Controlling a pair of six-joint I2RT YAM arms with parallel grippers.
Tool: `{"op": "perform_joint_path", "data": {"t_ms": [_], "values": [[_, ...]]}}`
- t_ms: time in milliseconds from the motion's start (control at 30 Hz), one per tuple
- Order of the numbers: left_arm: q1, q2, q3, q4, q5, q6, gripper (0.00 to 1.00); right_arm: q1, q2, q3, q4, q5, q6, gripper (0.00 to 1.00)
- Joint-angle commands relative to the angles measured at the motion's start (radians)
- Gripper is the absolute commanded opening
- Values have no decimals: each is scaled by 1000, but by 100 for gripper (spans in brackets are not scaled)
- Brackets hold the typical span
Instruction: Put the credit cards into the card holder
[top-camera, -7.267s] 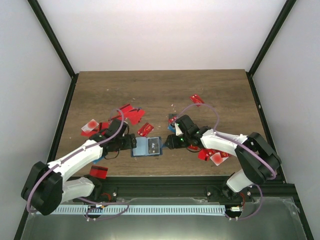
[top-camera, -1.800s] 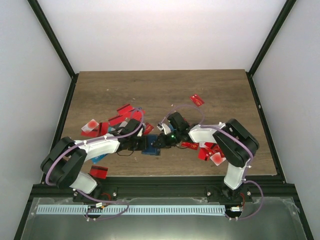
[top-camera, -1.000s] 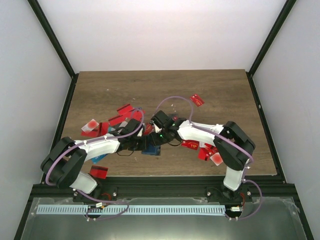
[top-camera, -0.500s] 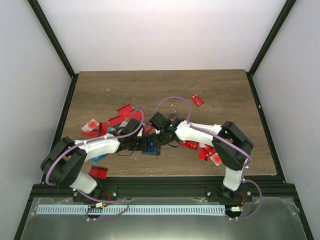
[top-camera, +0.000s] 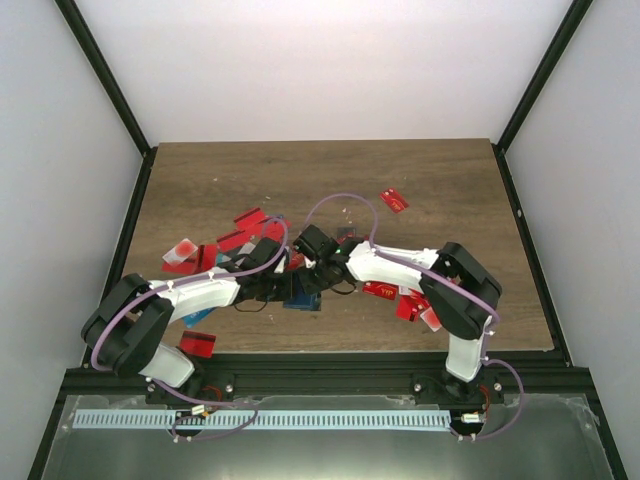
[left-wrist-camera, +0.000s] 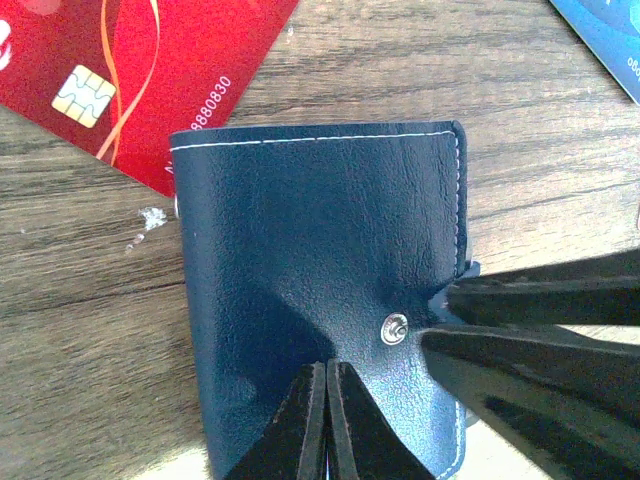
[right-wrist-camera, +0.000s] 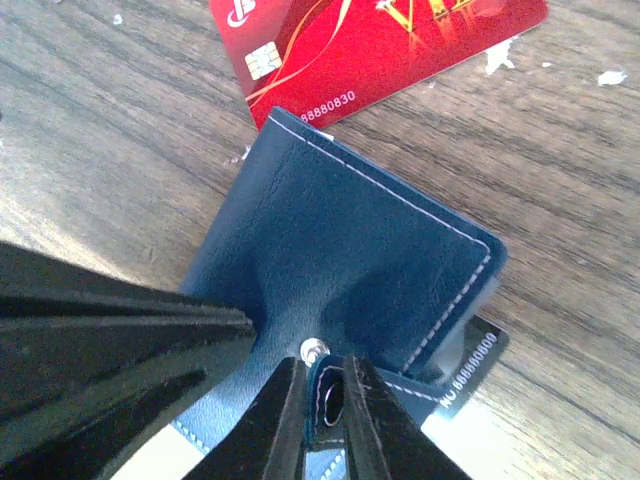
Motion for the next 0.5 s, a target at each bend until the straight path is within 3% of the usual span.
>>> {"op": "perform_joint_path", "data": {"t_ms": [0, 200, 467], "values": [[-7, 28, -11, -24, -12, 16, 4, 12, 49, 34, 57, -28, 31, 15], [-7, 25, -14, -27, -10, 16, 4, 12, 55, 4, 111, -30, 62, 28], [-8, 23, -15, -24, -7, 16, 4, 9, 16, -51, 170, -37, 107, 29]]}}
